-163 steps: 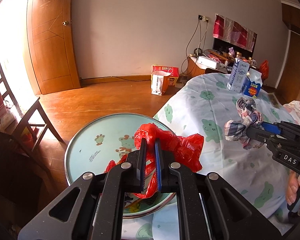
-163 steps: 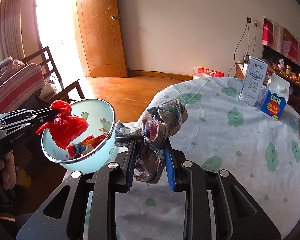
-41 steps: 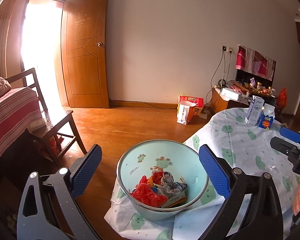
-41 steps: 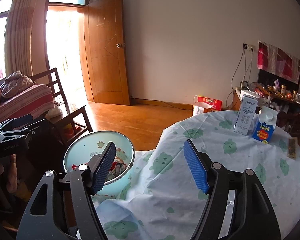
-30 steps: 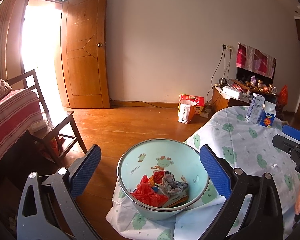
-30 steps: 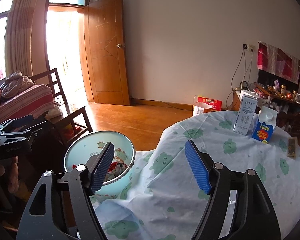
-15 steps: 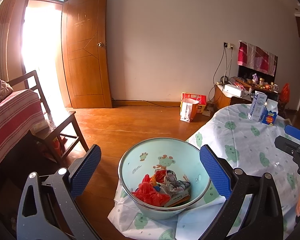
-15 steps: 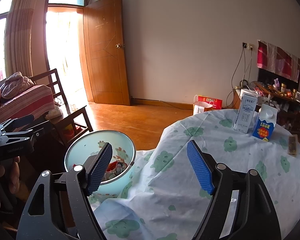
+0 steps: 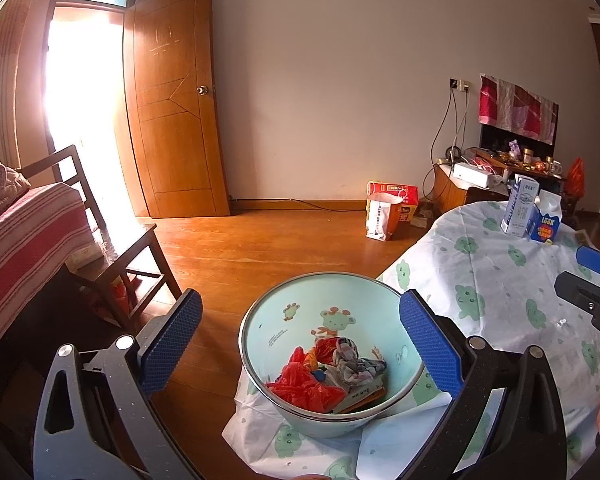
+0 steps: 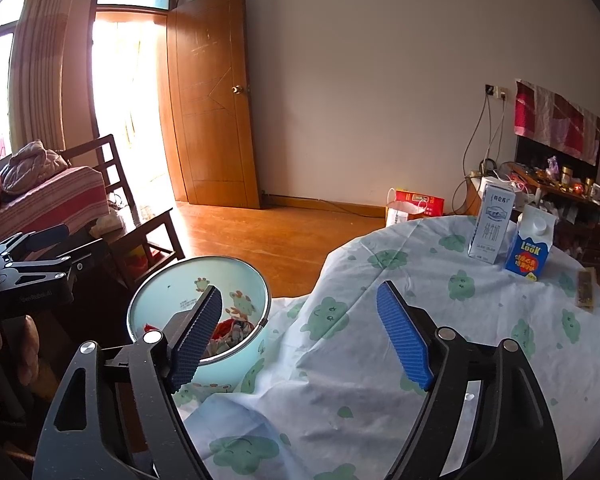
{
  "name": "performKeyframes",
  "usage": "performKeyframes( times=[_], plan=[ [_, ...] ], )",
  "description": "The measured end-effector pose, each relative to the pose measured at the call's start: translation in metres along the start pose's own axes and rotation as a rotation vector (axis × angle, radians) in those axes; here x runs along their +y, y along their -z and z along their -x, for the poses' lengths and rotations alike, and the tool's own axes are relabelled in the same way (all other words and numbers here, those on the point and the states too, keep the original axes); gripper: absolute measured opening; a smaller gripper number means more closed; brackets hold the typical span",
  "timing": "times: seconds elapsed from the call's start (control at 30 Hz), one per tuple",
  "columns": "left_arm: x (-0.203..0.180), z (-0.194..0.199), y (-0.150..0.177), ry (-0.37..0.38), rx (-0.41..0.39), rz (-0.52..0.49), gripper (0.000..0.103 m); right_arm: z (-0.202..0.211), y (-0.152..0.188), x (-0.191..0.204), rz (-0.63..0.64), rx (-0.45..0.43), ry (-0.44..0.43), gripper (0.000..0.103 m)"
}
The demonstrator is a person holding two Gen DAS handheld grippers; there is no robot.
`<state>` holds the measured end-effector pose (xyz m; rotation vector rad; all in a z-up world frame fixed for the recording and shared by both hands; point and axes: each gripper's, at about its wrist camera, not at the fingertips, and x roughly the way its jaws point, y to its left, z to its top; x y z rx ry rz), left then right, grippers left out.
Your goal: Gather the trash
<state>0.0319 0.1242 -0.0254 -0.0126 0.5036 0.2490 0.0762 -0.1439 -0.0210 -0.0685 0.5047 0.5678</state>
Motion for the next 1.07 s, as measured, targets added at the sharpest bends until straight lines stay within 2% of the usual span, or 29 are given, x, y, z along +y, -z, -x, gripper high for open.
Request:
performKeyframes(
  times=[0.57, 0.8, 0.9, 0.97, 1.07],
  plan=[
    [-0.004, -0.004, 0.004, -0.013, 0.008, -0.016, 0.097, 0.001, 0.002, -0.002, -0.009, 0.002, -0.004, 0.082],
    [-0.004, -0.004, 0.004, 0.003, 0.022, -0.008, 0.097, 0.001, 0.002, -0.007, -0.005, 0.000, 0.012, 0.083],
    [-0.003, -0.007, 0.006, 0.003, 0.030, -0.004, 0.097, 0.001, 0.001, -0.027, -0.039, 0.003, 0.035, 0.085],
    [-0.001, -0.008, 0.007, 0.014, 0.035, 0.006, 0.097, -0.003, 0.001, -0.056, -0.082, 0.025, 0.079, 0.088],
    [-0.001, -0.012, 0.010, 0.034, 0.048, 0.018, 0.097, -0.013, 0.008, -0.117, -0.182, 0.100, 0.198, 0.090]
  ],
)
